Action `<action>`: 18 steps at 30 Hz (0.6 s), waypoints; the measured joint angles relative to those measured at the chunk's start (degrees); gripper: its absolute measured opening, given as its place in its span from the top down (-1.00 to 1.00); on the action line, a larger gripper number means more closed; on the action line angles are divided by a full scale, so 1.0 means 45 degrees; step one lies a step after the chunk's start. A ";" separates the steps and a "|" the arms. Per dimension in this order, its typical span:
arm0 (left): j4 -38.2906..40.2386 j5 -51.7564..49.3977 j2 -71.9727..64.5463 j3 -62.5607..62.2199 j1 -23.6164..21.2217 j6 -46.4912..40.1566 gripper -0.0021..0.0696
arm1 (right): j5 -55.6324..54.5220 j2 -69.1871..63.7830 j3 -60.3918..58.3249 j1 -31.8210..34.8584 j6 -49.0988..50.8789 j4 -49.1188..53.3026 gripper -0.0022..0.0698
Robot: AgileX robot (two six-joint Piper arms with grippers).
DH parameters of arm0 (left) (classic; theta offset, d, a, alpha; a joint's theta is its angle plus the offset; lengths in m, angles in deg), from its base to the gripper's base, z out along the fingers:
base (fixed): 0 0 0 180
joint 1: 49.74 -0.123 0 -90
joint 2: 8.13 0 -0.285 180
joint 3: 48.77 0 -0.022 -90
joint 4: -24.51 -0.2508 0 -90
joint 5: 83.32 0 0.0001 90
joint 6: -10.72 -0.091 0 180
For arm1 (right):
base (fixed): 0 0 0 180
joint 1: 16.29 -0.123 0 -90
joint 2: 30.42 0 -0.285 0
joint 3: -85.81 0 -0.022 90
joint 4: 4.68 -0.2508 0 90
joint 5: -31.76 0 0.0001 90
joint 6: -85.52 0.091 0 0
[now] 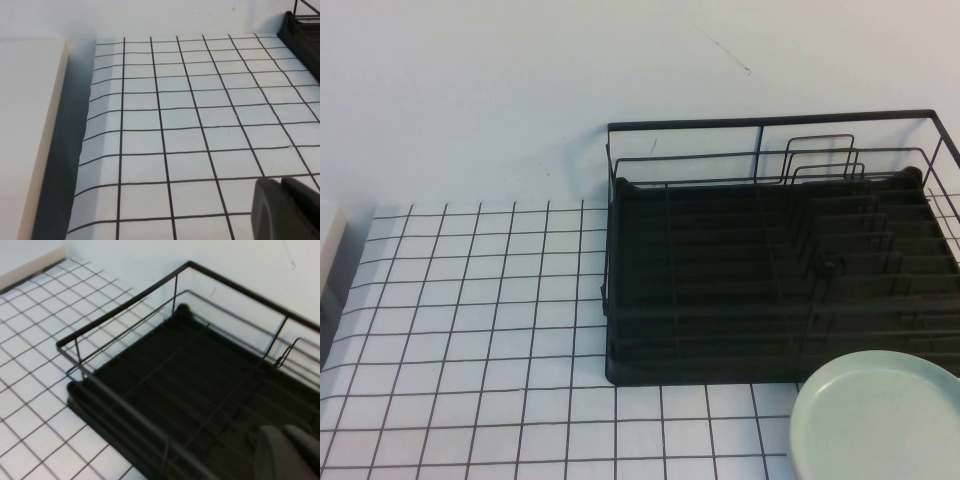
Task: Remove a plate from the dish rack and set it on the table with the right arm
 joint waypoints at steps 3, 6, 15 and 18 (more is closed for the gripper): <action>0.0000 0.0000 0.0000 0.0000 0.0000 0.0060 0.95 | -0.0472 0.0657 0.0000 0.0000 0.0000 0.0264 0.95; 0.0000 0.0000 0.0000 0.0000 0.0000 0.0060 0.95 | -0.1055 0.2008 -0.0103 0.0000 0.0106 0.0735 0.95; 0.0000 0.0000 0.0000 0.0000 0.0000 0.0060 0.95 | -0.4370 0.7641 -0.3755 0.0475 0.2629 0.2136 0.95; 0.0000 0.0000 0.0000 0.0000 0.0000 0.0060 0.95 | -0.5156 0.9174 -0.5554 0.0665 0.3600 0.2468 0.95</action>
